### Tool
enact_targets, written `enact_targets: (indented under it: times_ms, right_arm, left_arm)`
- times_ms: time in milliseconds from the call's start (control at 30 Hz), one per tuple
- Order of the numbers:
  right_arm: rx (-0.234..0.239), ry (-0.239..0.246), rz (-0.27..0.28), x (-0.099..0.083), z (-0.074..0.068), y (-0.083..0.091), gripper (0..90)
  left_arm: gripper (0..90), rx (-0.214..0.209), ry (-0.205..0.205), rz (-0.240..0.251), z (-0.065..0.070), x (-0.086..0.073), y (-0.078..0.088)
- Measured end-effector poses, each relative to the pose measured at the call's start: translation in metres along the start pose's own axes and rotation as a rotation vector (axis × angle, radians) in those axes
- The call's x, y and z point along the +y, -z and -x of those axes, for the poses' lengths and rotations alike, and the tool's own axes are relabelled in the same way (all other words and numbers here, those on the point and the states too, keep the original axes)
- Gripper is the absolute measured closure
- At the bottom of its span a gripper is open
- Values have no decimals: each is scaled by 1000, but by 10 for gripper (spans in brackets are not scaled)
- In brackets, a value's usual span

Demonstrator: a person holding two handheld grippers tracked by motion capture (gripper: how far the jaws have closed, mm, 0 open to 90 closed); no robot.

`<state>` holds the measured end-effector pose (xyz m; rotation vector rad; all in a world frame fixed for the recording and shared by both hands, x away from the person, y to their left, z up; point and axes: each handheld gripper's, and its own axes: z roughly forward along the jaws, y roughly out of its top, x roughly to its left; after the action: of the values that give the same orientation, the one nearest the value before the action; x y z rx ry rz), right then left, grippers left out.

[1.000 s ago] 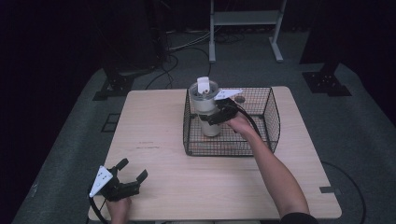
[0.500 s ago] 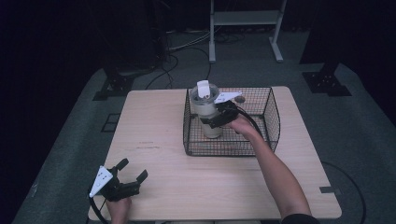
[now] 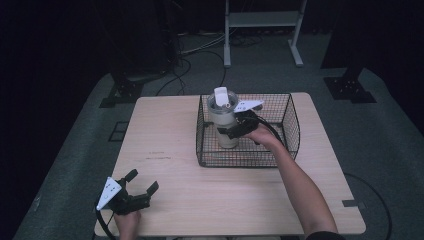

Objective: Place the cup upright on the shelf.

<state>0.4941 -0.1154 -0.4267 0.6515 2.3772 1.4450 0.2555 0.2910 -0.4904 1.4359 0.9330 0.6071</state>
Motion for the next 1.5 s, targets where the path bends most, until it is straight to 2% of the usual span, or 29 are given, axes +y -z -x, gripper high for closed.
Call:
enact_targets:
  times_ms: [400,700,933,1167,1500]
  right_arm:
    - [12,18,-5,-1,1,2,92]
    - [11,28,-35,-1,1,7,91]
    - [18,16,-53,-4,5,16,90]
    - [14,24,-66,-6,5,22,94]
    - [15,8,-62,-8,6,29,105]
  left_arm:
    - [0,-8,-1,2,0,0,0]
    - [0,-10,-1,3,0,0,0]
    - [0,-6,-4,-3,0,0,0]
    - [0,-5,-6,-2,1,0,0]
    - [0,-4,-5,-2,1,0,0]
